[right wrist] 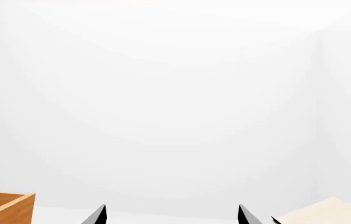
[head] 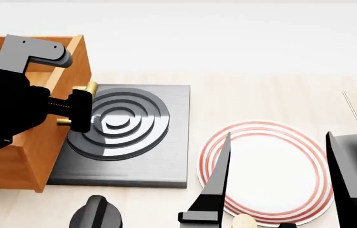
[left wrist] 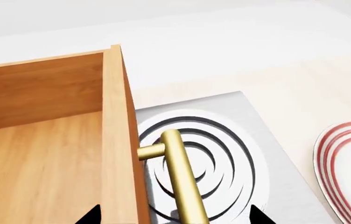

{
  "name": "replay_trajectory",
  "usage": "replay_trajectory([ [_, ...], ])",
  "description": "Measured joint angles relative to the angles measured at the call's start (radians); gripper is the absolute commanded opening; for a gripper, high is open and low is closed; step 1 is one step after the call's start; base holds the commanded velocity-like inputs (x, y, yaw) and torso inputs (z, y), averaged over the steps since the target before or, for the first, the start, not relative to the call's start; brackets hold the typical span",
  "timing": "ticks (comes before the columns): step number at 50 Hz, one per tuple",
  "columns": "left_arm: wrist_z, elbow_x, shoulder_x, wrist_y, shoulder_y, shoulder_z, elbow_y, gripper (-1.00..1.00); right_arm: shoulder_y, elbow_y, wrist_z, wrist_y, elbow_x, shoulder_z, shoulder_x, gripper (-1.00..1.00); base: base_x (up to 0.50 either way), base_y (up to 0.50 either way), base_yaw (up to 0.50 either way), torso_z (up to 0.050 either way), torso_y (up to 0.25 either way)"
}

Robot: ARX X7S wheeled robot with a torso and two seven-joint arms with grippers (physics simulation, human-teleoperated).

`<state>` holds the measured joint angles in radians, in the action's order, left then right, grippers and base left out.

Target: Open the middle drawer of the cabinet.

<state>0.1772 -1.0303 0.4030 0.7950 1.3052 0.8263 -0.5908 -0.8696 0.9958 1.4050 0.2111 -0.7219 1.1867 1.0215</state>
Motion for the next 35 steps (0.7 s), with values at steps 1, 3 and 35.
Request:
replay_trajectory([
  [1, 0.002, -0.001, -0.002, 0.0, -0.001, -0.001, 0.002, 1.0, 0.0, 0.0, 0.0, 0.0, 0.0, 0.0, 0.0, 1.0, 0.0, 0.0, 0.0, 0.0, 0.0],
  [3, 0.007, -0.003, -0.006, 0.001, -0.002, -0.003, 0.006, 1.0, 0.0, 0.0, 0.0, 0.0, 0.0, 0.001, 0.0, 1.0, 0.0, 0.0, 0.0, 0.0, 0.0],
  [35, 0.203, 0.045, -0.021, 0.001, -0.074, -0.013, 0.16, 1.0, 0.009, -0.01, -0.009, -0.011, 0.006, 0.004, -0.004, 1.0, 0.0, 0.0, 0.0, -0.001, 0.0],
])
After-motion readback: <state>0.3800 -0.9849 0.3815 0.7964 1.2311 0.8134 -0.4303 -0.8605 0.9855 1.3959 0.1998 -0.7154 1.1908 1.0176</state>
